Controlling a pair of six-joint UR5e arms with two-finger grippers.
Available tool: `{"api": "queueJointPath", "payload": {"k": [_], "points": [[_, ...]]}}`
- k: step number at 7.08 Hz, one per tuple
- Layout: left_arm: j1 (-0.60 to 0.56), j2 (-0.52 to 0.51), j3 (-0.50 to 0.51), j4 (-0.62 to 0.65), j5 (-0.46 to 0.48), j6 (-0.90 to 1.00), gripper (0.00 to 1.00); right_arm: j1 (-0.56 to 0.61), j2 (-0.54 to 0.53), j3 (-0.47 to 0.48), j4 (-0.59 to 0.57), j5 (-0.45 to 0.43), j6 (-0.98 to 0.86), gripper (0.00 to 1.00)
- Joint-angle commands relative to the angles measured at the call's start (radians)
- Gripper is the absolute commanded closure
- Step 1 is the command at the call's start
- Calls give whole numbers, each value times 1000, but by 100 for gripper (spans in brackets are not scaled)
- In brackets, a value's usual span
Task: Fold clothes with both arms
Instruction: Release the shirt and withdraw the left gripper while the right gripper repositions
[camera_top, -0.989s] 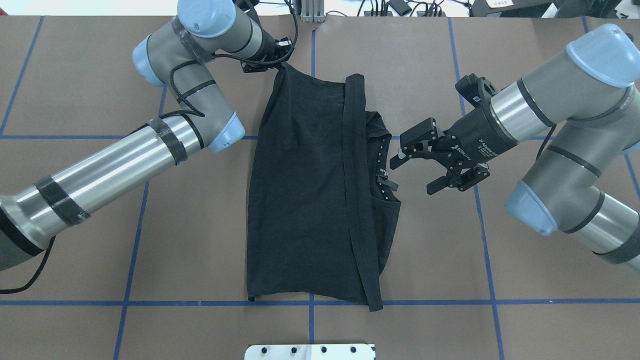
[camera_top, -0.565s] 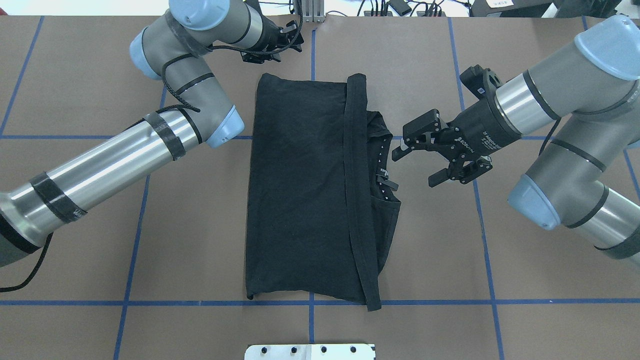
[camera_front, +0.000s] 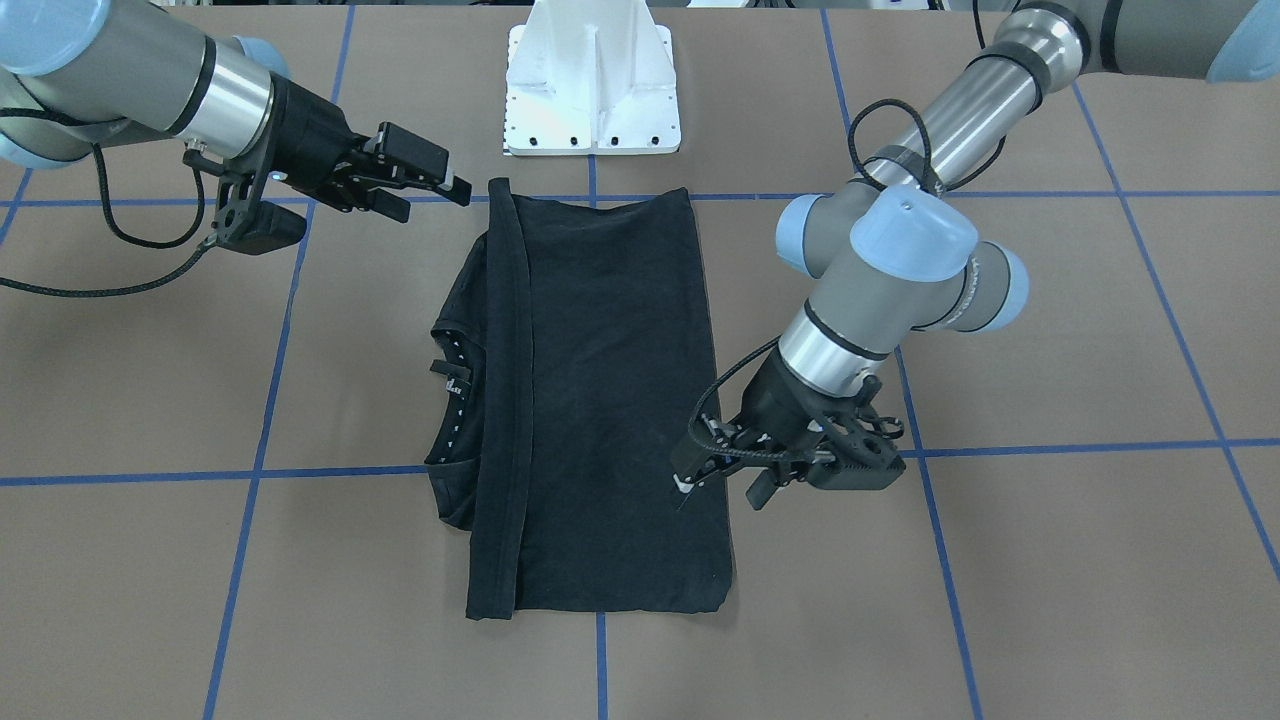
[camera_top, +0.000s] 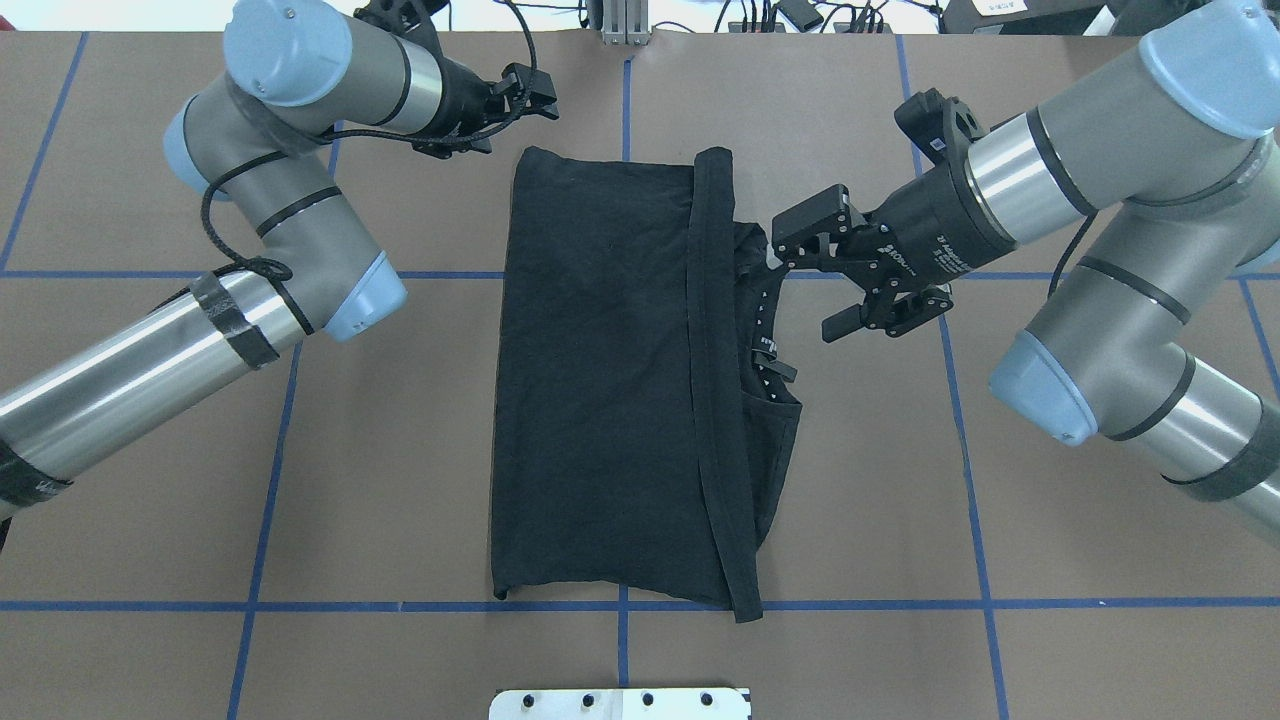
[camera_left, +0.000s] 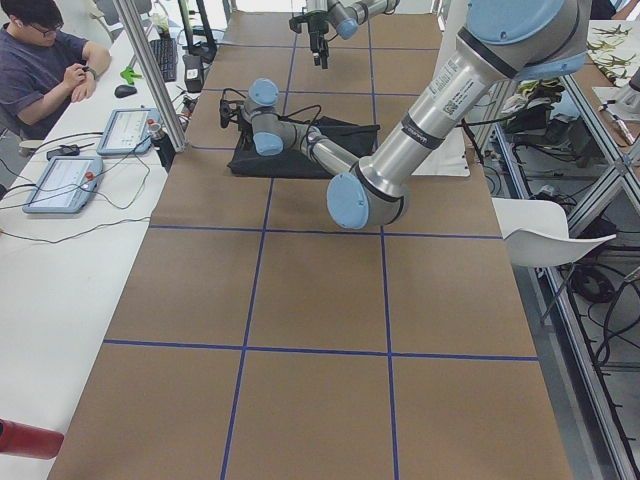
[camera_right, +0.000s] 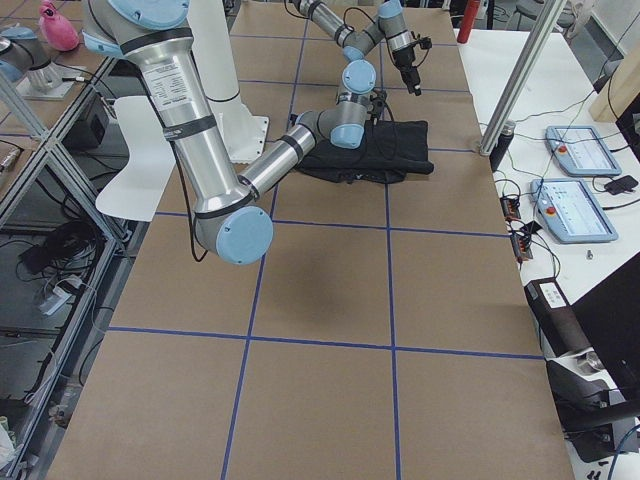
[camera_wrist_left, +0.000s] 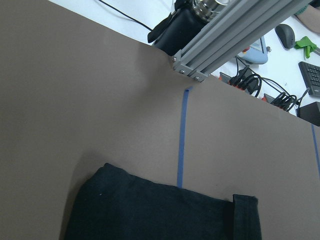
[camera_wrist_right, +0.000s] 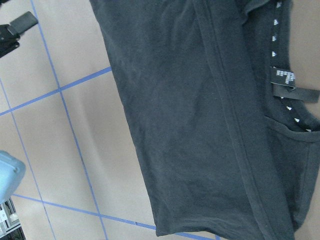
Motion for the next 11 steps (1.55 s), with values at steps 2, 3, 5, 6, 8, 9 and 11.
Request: {"api": "queueJointPath", "payload": {"k": [2, 3, 5, 6, 8, 9, 11], "points": [[2, 24, -60, 4, 17, -3, 0, 7, 113, 34, 60, -1, -11, 0], [7, 22, -78, 4, 52, -3, 0, 8, 99, 41, 117, -8, -11, 0], [62, 61, -110, 4, 131, -3, 0, 7, 77, 42, 124, -8, -11, 0], [60, 62, -126, 5, 128, -4, 0, 4, 70, 50, 144, -8, -11, 0], [68, 91, -144, 5, 131, -6, 0, -2, -10, 48, 275, -11, -10, 0], [68, 94, -146, 5, 131, -6, 0, -2, -9, 70, 282, -14, -10, 0], [70, 98, -146, 4, 131, -6, 0, -8, -4, 70, 282, -31, -10, 0]]}}
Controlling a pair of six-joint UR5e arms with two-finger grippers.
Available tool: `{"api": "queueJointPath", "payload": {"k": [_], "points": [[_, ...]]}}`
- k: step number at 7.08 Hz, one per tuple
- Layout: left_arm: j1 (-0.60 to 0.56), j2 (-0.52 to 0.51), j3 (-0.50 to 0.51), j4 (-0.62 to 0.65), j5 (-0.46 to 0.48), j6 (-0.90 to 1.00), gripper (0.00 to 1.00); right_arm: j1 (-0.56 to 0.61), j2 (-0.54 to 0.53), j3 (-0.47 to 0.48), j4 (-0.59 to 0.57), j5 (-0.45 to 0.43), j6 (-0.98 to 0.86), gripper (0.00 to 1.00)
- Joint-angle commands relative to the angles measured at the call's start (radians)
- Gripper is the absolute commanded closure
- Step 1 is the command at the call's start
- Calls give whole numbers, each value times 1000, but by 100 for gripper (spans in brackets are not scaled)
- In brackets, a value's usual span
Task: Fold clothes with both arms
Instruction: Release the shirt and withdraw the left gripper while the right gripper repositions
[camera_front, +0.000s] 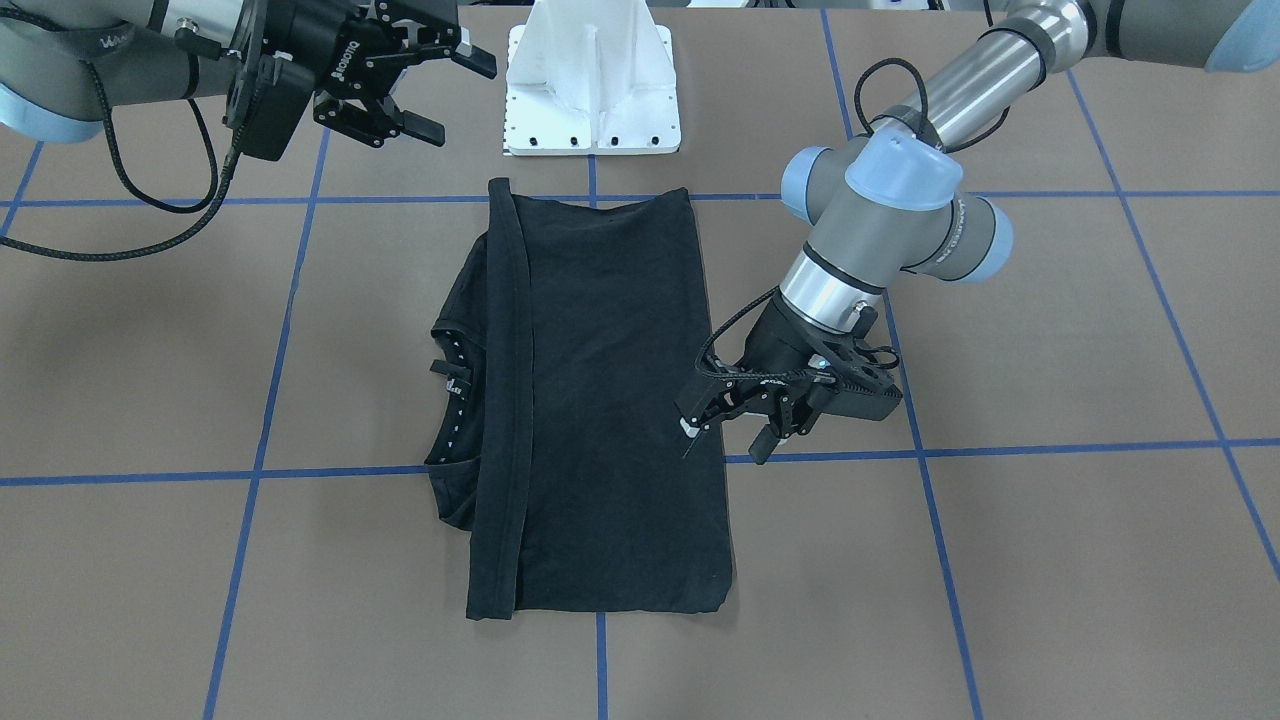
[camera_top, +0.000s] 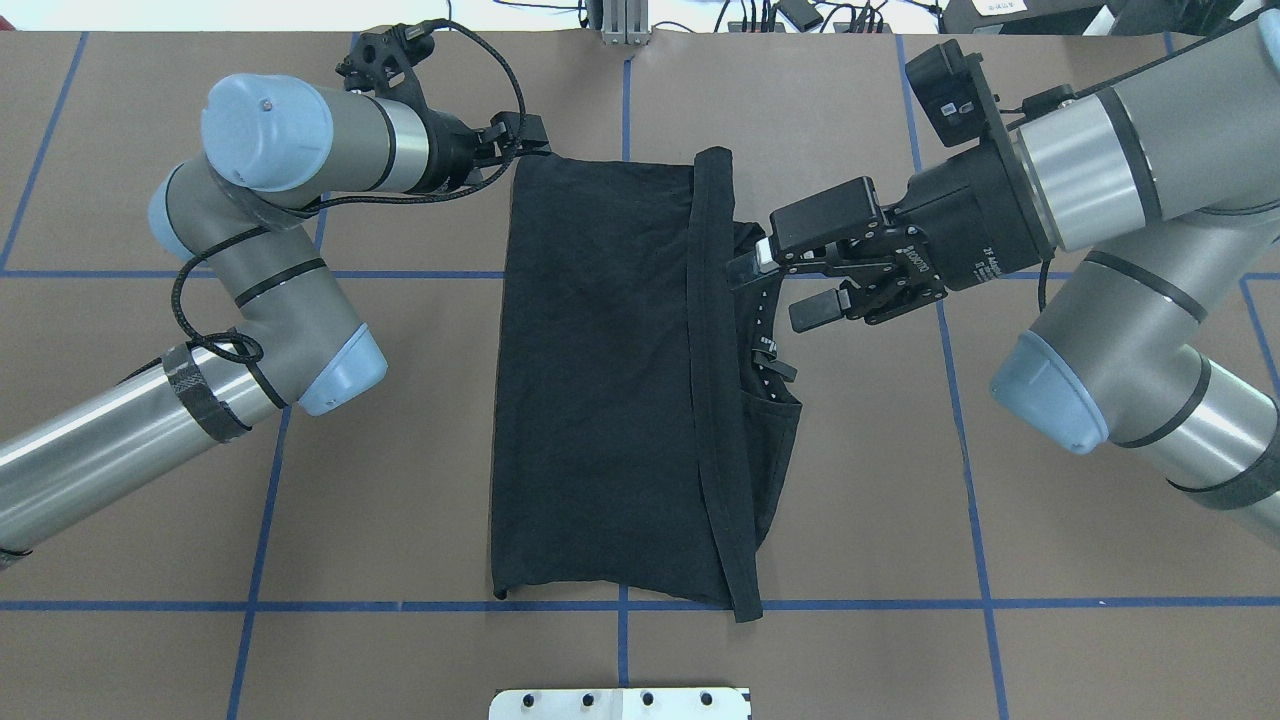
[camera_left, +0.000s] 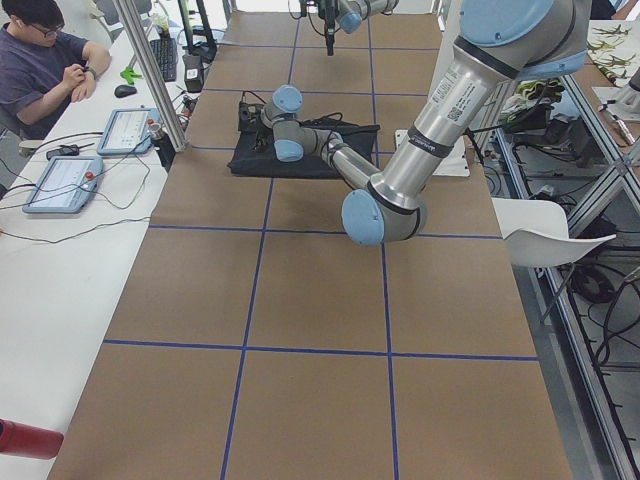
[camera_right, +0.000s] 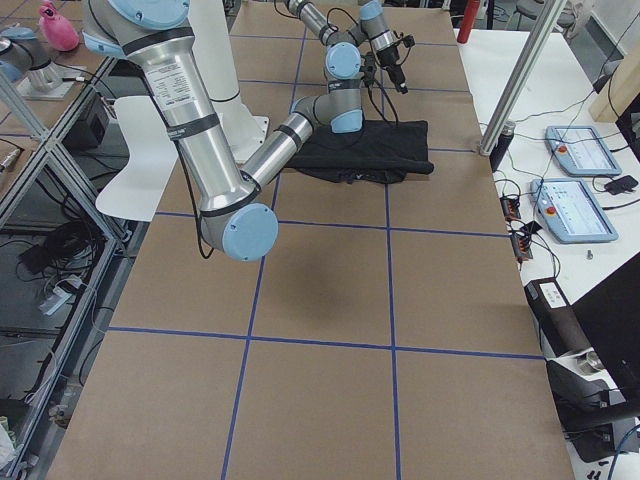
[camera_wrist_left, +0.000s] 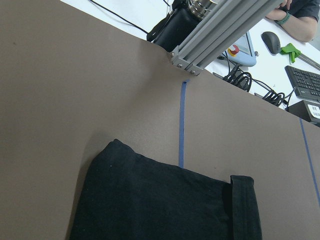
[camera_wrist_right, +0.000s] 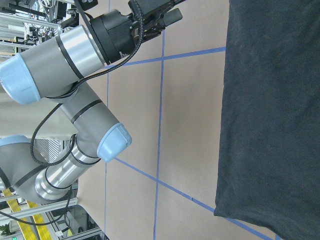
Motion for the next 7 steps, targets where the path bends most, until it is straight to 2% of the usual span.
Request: {"api": "queueJointPath", "payload": {"k": [1, 4, 5, 7], "points": [[1, 2, -11, 0, -1, 0, 0, -3, -7, 0, 3, -12, 0, 0], [4, 11, -13, 0, -3, 0, 0, -9, -40, 5, 3, -12, 2, 0], [7, 30, -46, 2, -6, 0, 0, -19, -85, 7, 3, -12, 5, 0], [41, 139, -154, 3, -9, 0, 0, -97, -114, 8, -7, -12, 8, 0]]}}
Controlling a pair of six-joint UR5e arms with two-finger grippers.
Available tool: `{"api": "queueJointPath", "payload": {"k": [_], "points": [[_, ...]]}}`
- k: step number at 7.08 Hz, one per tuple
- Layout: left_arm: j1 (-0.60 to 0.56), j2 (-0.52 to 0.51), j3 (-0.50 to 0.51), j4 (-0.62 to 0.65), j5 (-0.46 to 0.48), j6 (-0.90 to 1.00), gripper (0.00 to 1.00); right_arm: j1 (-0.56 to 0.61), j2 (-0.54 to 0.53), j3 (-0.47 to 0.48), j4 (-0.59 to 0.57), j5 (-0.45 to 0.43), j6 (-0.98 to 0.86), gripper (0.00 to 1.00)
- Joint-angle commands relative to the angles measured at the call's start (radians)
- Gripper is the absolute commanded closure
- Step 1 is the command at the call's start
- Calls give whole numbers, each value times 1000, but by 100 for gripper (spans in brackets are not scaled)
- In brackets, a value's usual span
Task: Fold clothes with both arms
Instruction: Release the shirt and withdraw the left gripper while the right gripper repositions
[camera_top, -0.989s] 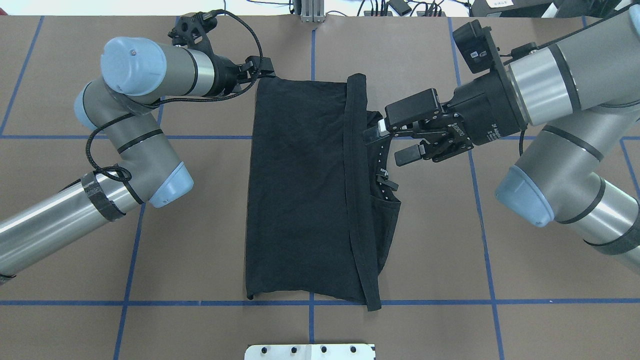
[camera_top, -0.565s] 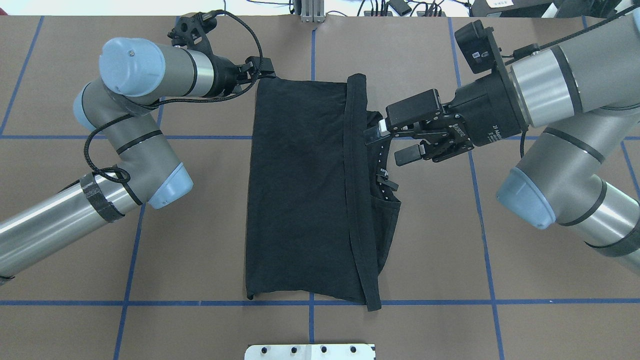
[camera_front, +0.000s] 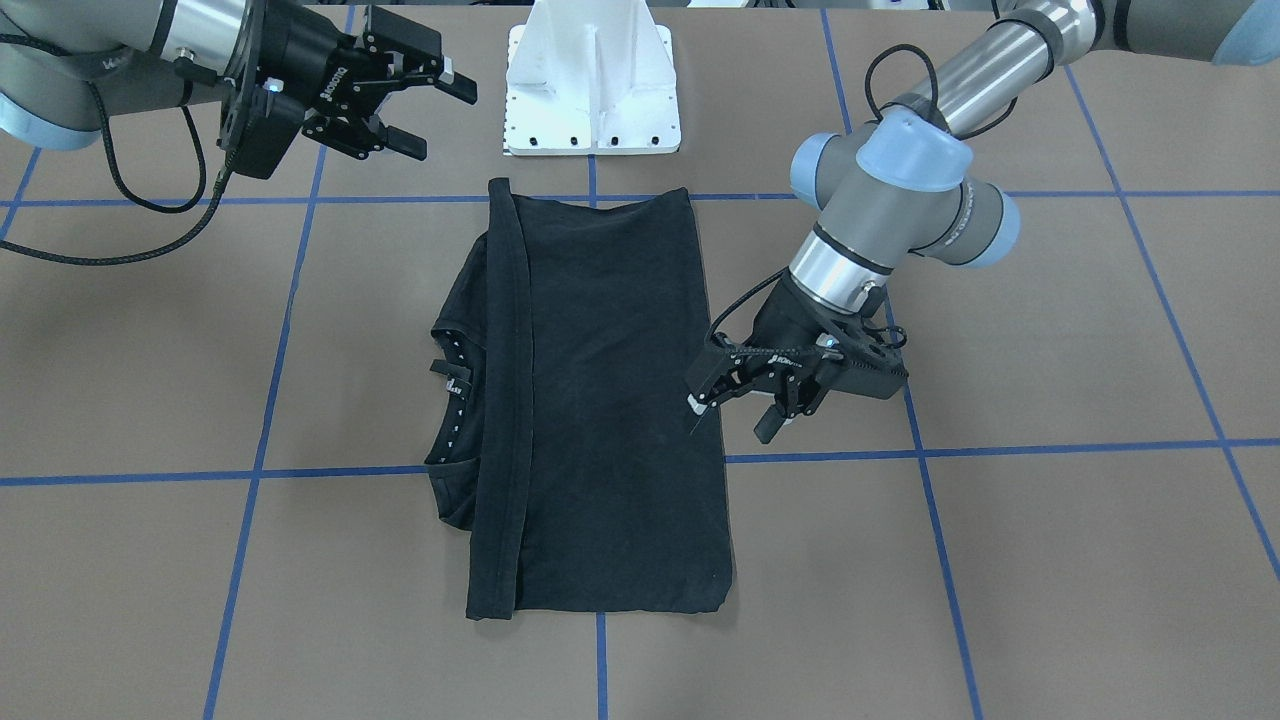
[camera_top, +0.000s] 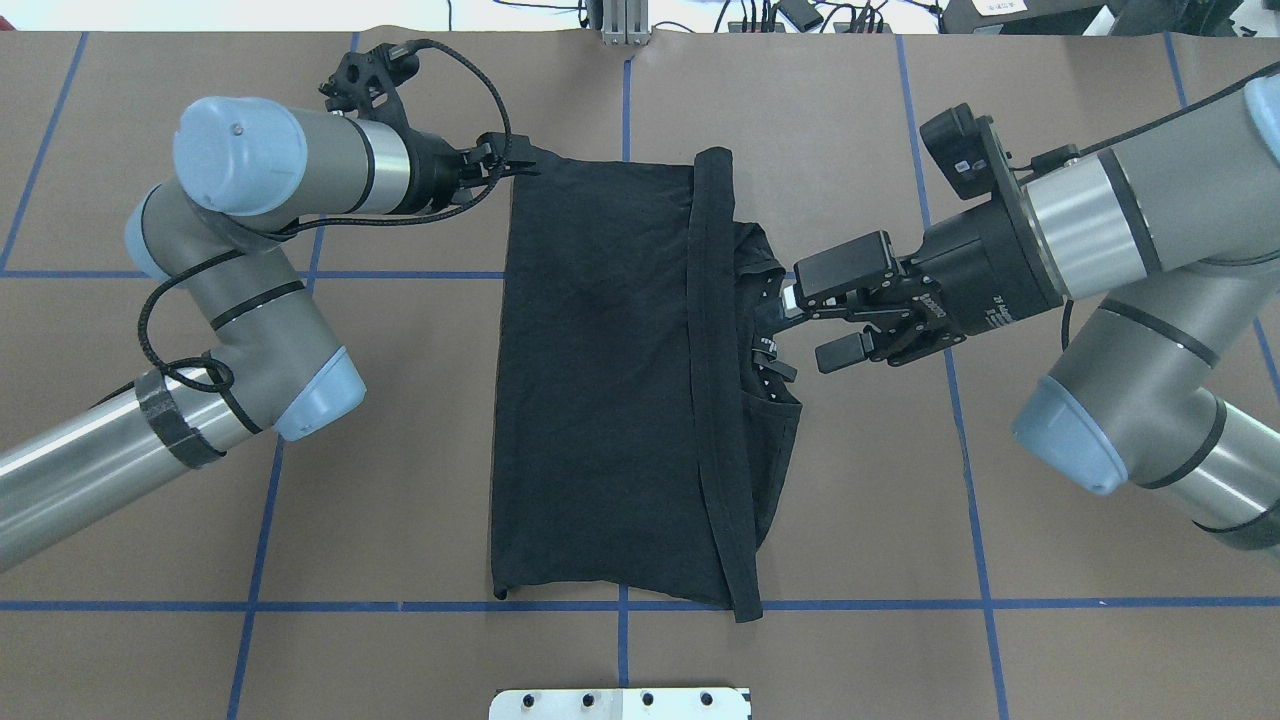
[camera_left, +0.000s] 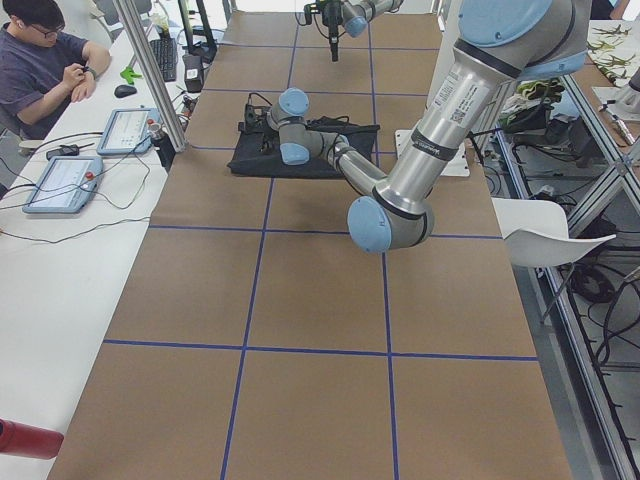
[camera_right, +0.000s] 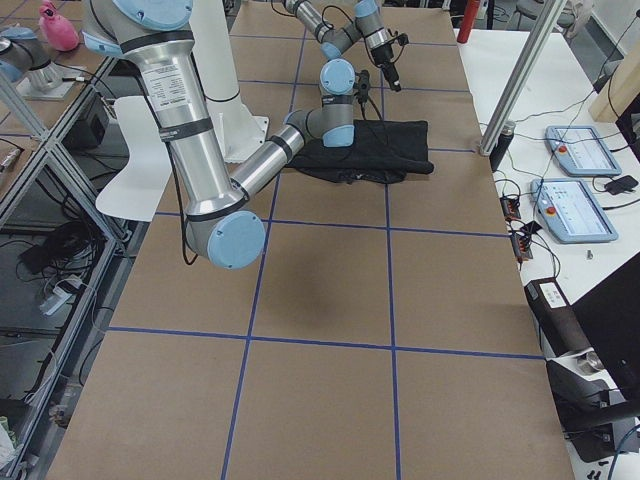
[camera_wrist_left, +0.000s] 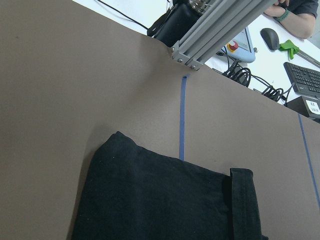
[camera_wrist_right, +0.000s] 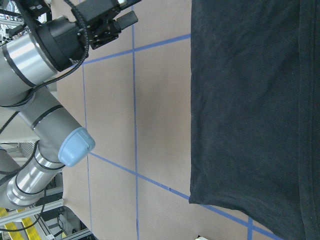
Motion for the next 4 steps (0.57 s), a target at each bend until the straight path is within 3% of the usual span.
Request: {"api": "queueJointPath", "payload": {"k": [1, 2, 4], "points": [[24, 76, -92, 18, -2, 0, 0, -89, -16, -1, -10, -27, 0, 0], [33, 76, -134, 109, -2, 0, 0, -132, -25, -1, -44, -84, -4, 0], [39, 79, -187, 204, -4, 3, 0, -186, -17, 7, -237, -180, -9, 0]]}}
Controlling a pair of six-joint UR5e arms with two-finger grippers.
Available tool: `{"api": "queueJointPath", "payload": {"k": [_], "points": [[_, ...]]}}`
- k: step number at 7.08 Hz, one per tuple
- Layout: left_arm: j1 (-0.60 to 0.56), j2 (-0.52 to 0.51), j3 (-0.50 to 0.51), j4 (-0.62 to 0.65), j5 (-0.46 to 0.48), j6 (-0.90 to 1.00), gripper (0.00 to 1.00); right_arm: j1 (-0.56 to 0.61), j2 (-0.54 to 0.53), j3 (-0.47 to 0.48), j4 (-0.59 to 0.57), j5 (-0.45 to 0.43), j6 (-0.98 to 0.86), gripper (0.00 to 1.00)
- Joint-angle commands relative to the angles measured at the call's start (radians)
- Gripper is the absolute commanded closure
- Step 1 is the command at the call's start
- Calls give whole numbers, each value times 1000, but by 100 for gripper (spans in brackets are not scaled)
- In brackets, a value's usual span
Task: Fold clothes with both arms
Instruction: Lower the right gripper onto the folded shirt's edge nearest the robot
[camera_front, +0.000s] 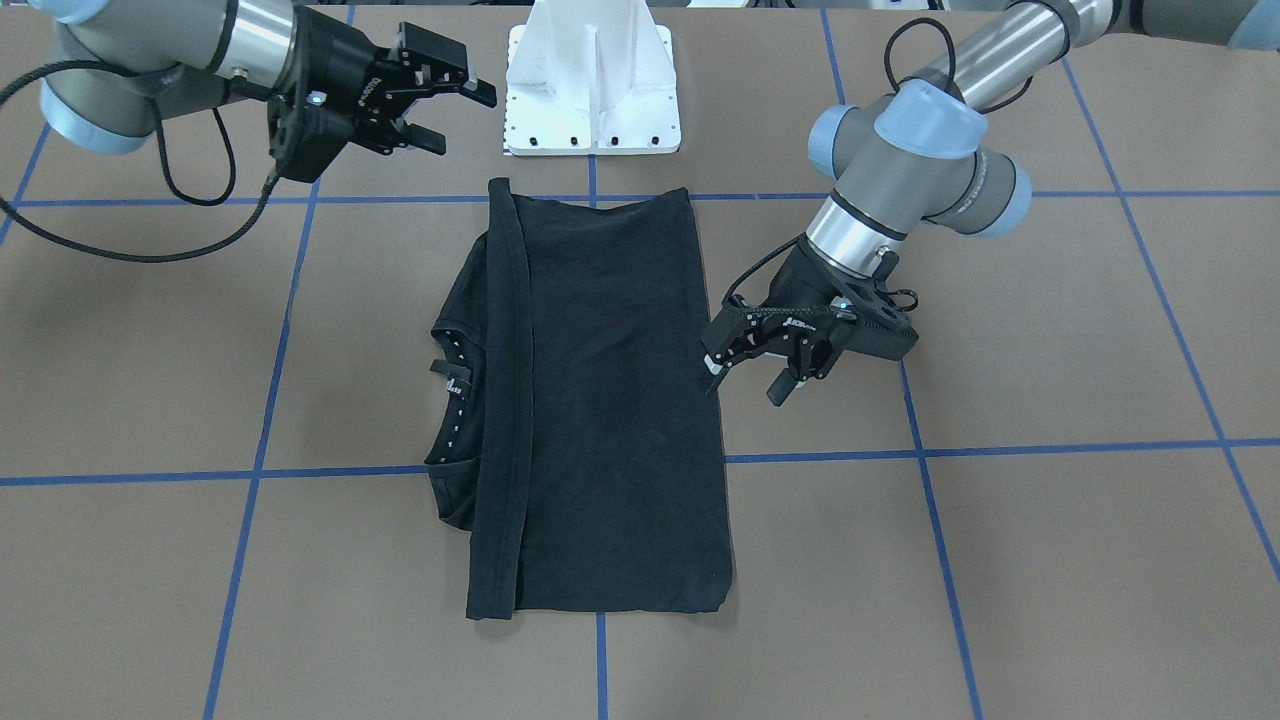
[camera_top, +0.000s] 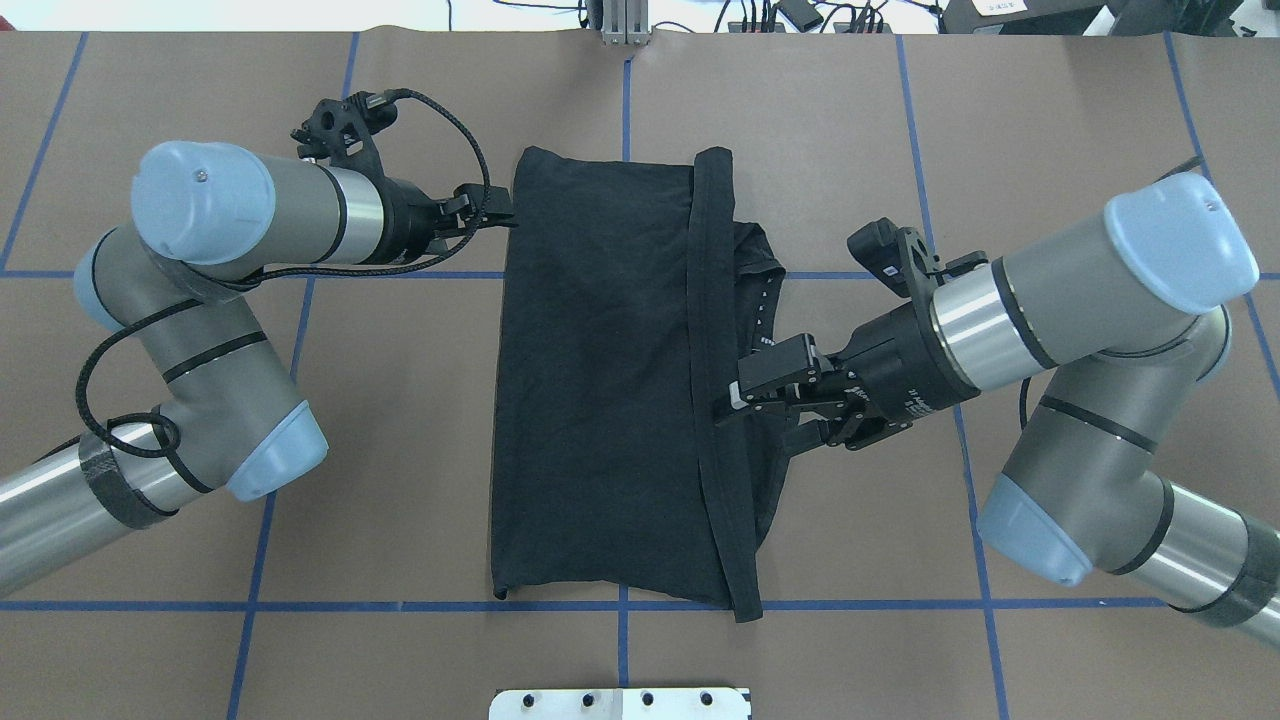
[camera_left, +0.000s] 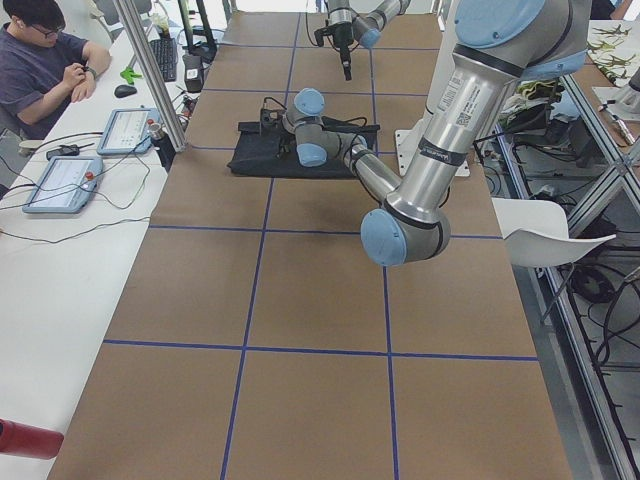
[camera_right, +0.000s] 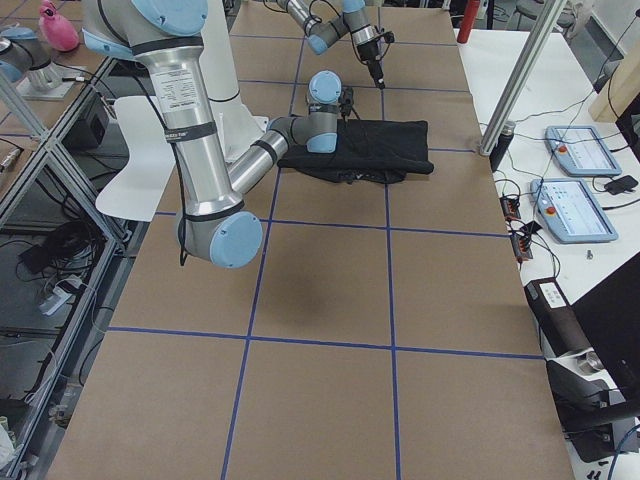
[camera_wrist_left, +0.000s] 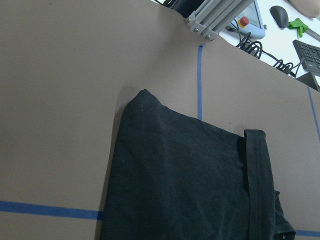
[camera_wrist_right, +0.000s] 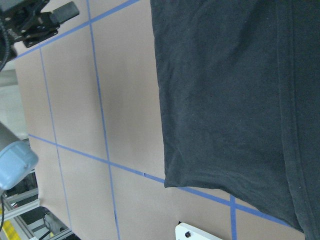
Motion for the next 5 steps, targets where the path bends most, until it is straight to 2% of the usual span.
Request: {"api": "queueJointPath", "payload": {"k": [1, 3, 4, 5], "points": [[3, 16, -43, 48, -7, 8, 0, -97, 31, 22, -248, -175, -6, 0], [3, 54, -48, 49, -24, 20, 0, -299, 174, 65, -725, -477, -141, 0], [3, 106, -82, 49, -25, 63, 0, -350, 216, 62, -840, -565, -214, 0], [3, 167, -124, 49, -34, 107, 0, -377, 212, 47, -853, -619, -246, 0]]}}
